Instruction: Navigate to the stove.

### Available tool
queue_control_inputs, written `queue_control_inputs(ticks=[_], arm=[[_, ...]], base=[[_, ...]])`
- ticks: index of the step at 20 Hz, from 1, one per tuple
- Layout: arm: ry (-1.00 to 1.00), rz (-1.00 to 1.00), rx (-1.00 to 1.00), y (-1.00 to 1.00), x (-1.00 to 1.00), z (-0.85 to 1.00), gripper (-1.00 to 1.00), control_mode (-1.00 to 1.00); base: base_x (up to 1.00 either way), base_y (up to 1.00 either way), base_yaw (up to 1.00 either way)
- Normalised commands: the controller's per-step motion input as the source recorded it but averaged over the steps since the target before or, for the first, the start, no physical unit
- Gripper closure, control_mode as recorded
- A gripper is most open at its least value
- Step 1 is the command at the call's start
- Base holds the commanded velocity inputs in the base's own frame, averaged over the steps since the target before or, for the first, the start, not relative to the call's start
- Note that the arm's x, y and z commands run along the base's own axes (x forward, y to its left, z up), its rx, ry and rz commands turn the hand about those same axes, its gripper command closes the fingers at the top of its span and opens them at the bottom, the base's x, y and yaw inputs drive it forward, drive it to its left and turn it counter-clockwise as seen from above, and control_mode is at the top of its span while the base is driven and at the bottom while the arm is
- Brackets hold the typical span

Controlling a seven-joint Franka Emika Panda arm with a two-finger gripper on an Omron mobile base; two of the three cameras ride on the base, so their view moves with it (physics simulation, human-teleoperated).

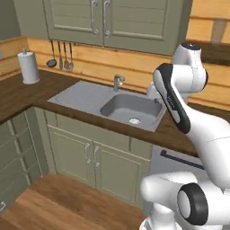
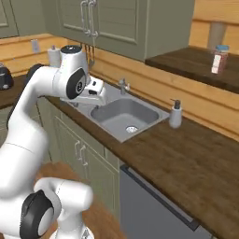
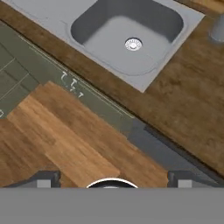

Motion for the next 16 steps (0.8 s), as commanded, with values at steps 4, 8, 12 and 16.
queue_control_inputs(ticks=[4,8,12,16], arm=[[0.00,0.00,0.00,0.00,0.00,0.00,-1.00,1.00],[0.00,0.00,0.00,0.00,0.00,0.00,-1.00,1.00],[0.00,0.00,0.00,0.00,0.00,0.00,-1.00,1.00],[0.00,0.00,0.00,0.00,0.00,0.00,-1.00,1.00]], base=[[0.00,0.62,0.81],[0.00,0.63,0.80],[0.00,0.65,0.77],[0.09,0.72,0.71]])
